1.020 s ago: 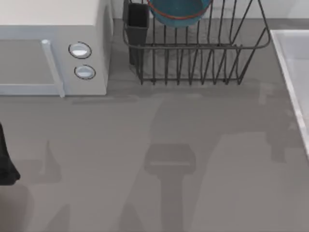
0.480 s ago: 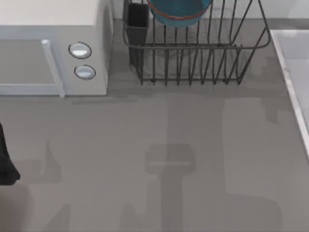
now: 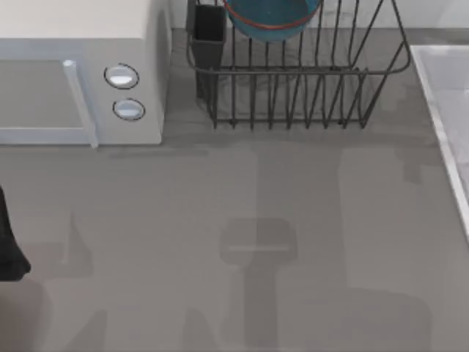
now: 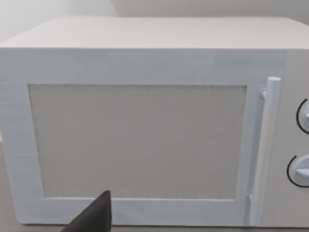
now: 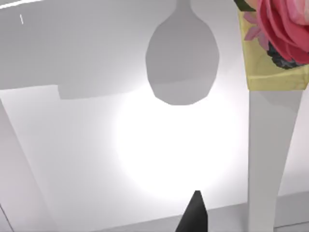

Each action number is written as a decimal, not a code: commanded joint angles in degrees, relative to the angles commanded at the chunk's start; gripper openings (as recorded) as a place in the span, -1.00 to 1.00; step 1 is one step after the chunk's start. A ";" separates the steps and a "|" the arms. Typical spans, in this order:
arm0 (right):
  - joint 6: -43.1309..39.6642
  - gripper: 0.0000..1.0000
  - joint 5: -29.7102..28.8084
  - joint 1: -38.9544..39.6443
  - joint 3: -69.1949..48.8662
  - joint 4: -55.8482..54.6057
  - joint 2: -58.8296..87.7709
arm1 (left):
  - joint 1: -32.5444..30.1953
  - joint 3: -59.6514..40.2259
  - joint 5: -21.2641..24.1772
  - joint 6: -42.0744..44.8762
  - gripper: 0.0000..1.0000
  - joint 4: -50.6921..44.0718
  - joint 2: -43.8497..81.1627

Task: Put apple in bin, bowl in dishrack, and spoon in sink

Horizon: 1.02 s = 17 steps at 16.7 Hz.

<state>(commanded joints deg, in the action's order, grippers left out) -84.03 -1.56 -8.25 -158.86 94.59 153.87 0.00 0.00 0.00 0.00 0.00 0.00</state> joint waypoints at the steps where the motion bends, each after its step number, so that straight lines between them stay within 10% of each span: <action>1: -0.01 -1.00 0.00 -0.02 0.77 -0.58 -0.16 | 0.00 0.00 0.00 0.00 1.00 0.00 0.00; 17: -0.17 -0.85 0.08 0.25 21.62 -15.77 -5.89 | 0.00 0.00 0.00 0.00 1.00 0.00 0.00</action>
<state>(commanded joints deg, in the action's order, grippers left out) -84.20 -1.48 -8.00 -137.24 78.82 147.98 0.00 0.00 0.00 0.00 0.00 0.00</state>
